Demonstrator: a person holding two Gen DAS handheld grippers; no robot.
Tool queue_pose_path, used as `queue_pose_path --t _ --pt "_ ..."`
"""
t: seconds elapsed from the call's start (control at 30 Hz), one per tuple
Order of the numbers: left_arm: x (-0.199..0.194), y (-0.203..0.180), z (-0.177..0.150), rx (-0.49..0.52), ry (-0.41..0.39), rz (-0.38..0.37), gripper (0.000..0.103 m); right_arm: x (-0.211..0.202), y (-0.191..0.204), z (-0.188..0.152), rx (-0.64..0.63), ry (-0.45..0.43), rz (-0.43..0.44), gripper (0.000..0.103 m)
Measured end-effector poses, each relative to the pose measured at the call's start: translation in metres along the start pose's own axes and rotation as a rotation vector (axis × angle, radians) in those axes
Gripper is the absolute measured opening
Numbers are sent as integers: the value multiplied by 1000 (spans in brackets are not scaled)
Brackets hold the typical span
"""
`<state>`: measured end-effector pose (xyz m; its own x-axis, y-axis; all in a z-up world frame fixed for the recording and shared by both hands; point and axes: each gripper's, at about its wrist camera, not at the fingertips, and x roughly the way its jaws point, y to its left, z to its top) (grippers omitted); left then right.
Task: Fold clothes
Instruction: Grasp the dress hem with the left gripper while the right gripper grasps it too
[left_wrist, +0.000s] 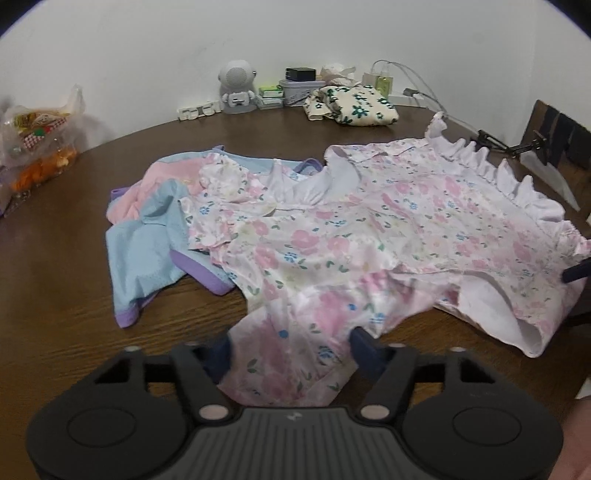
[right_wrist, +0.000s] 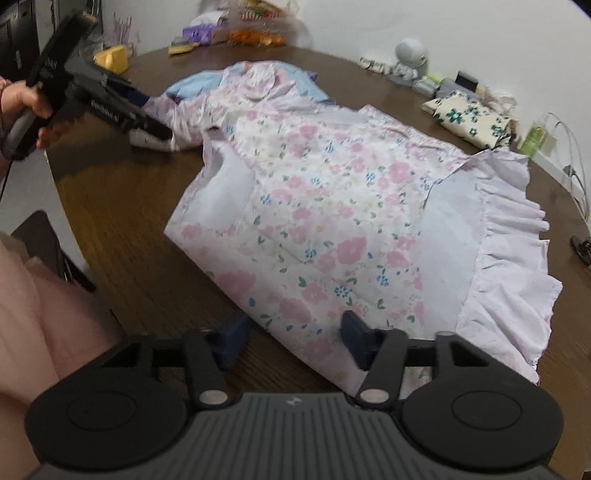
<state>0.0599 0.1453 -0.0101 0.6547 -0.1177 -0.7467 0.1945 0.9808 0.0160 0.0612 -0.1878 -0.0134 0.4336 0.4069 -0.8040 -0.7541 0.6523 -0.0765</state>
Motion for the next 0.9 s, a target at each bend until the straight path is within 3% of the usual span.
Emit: queue_pose_path --t 0.27,0.5,0.57,0.6,0.63,0.67,0.7,0.77,0.83,0.9 --pt "-21 -9 -6 48 -42 5 65 -6 -1 -2 -79 43 -15 54" --pt "-9 -6 -2 53 -13 17 67 4 13 13 -191 56 -14 54" --pt "-7 -5 -4 46 0 4 61 6 13 16 -203 60 -12 53" --pt "-7 -3 -5 35 7 -21 54 6 12 16 -197 61 -7 53" --pt "-7 -3 -5 35 6 -37 37 6 9 16 -180 65 3 51" --pt "-8 -2 -5 35 4 -52 28 6 7 15 -164 68 12 40" --pt "-10 -3 -5 38 -3 -54 16 6 5 15 -150 71 15 22" --pt "-14 -6 -4 51 -21 -53 14 6 1 15 -122 77 19 9" --pt "-19 -10 -4 69 -42 -49 5 5 0 15 -111 83 21 5" --pt "-24 -14 -6 91 -50 -42 4 5 2 15 -113 87 20 3"
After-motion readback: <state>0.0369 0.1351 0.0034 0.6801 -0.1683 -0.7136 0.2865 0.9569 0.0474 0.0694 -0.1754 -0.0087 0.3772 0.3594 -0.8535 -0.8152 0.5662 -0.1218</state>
